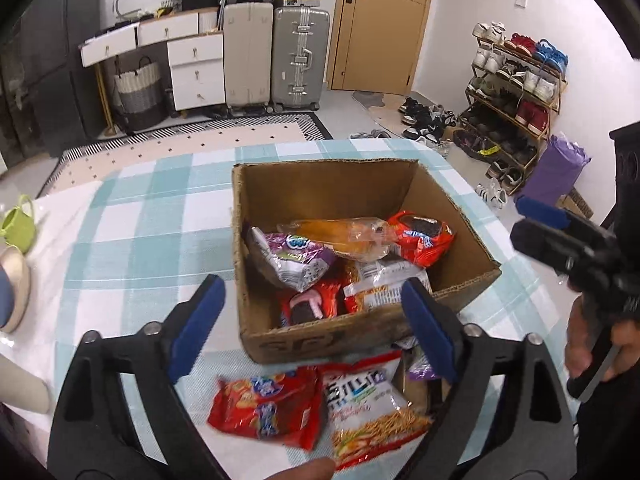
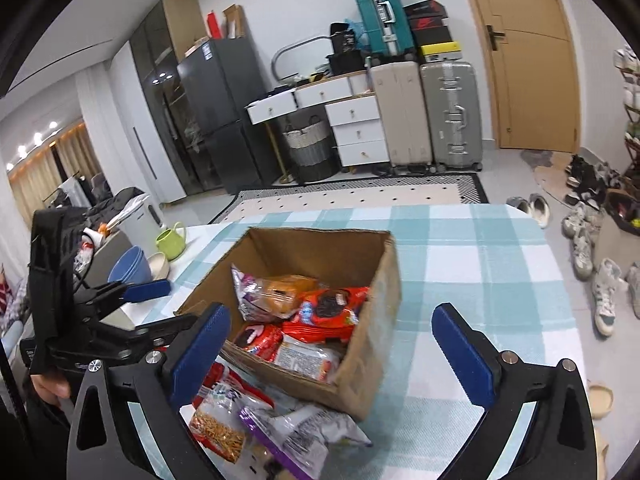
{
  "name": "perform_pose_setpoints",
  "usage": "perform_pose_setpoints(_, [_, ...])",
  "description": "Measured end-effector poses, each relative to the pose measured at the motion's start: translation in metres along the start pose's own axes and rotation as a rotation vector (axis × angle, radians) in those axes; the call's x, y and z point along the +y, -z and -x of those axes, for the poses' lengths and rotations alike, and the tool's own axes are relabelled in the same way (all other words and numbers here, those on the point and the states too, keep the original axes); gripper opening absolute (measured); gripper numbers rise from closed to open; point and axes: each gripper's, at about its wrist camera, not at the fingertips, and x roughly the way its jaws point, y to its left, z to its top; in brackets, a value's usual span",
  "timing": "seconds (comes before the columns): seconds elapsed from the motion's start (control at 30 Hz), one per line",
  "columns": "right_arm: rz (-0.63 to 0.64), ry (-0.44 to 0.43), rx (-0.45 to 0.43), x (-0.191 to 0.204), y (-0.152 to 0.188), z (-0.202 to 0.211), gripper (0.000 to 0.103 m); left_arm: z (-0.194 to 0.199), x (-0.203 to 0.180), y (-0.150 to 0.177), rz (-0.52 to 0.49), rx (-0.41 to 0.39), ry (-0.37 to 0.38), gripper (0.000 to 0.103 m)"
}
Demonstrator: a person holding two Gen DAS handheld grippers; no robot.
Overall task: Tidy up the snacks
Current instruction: 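Withdraw both tools from the box toward the remaining snacks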
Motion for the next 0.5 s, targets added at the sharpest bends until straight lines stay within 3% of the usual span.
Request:
perform_pose_setpoints(0.03, [-0.003,0.006,0.000,-0.001,0.002,0.003,0.102,0.005,0.000,0.003,-0.001,-0.004,-0.001,0.103])
perform_pose_setpoints(0.5, [-0.005,0.029,0.038,0.015,0.054,0.031,0.102,0.061,0.026,0.063,0.089,-0.040,-0.027,0.102])
